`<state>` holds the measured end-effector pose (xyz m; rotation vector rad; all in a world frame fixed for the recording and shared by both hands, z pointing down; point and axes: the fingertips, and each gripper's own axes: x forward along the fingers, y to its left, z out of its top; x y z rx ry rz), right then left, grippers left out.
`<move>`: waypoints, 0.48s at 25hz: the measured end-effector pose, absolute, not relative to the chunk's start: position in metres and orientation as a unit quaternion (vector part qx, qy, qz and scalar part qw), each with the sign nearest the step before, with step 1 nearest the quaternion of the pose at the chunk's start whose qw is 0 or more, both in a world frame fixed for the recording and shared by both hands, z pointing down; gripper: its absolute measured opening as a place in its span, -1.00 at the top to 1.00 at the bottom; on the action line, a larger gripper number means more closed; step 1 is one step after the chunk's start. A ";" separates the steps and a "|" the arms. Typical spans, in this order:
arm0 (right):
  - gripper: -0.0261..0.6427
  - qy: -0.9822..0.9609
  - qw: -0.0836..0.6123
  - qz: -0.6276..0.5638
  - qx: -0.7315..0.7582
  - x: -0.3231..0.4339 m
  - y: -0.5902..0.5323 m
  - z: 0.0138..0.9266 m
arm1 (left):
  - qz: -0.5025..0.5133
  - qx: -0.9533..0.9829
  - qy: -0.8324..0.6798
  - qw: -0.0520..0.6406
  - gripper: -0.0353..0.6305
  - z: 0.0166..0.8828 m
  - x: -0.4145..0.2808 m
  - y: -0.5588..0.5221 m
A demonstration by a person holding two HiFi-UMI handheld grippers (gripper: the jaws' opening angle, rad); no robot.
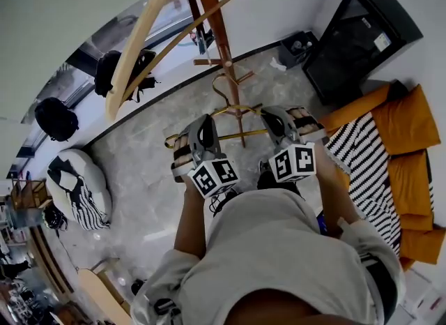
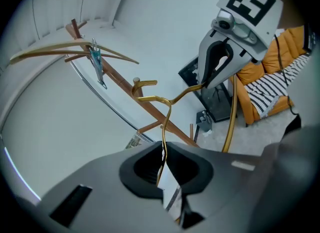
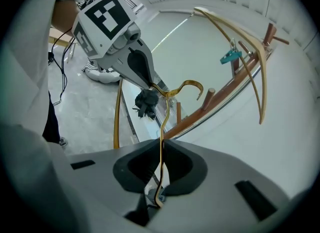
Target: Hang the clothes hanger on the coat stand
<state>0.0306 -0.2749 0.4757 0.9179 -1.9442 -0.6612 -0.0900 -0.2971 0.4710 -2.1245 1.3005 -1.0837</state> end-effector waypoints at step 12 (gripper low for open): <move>0.87 -0.779 0.386 -0.288 0.402 0.038 -0.276 0.433 | -0.352 -0.751 0.494 0.260 0.81 0.429 -0.082 -0.302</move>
